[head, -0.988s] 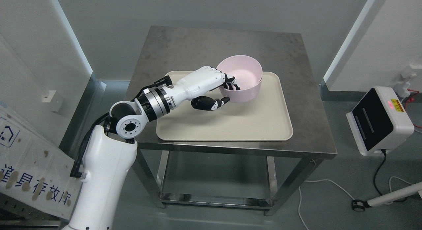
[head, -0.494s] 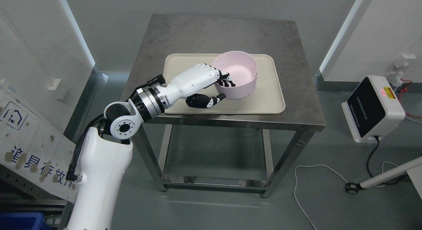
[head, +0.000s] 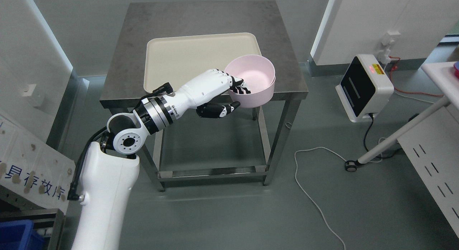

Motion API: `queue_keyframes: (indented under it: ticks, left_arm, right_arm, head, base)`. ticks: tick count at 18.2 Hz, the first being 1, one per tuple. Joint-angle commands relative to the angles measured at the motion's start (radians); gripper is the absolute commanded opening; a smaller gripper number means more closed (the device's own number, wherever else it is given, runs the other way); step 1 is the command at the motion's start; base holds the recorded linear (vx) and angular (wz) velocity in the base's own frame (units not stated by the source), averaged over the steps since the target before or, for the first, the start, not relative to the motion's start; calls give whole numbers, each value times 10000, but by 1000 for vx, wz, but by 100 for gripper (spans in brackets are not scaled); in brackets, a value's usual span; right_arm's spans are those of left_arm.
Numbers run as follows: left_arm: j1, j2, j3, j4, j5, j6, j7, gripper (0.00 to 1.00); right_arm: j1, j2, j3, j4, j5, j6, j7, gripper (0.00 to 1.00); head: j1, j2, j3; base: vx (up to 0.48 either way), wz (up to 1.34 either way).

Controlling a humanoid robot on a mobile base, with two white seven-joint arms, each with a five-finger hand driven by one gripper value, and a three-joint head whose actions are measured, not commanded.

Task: Stack pink IKEA bowls on left shelf middle
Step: 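Carry the stacked bowls in the left hand while turning toward the blue bins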

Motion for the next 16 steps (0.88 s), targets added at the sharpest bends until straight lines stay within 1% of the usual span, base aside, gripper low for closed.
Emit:
queue_keyframes:
  ticks: [1,11,16]
  left_arm:
    - [301,175,319,-73,14,-109,16,7]
    - [316,175,457,-73,76,-109,-14,7]
    - [316,175,426,-73,76,-109,-14,7]
  right_arm:
    - [0,-175,-107,0,77,1,-4,100]
    - [0,-175,-92,0,77,1,-4,100]
    - [0,-175,-107,0,77,1,-4,100]
  head:
    - [0,0,0]
    - [0,0,0]
    - [0,0,0]
  base:
    - [-294,-91]
    - [-291,51]
    - [-227,182]
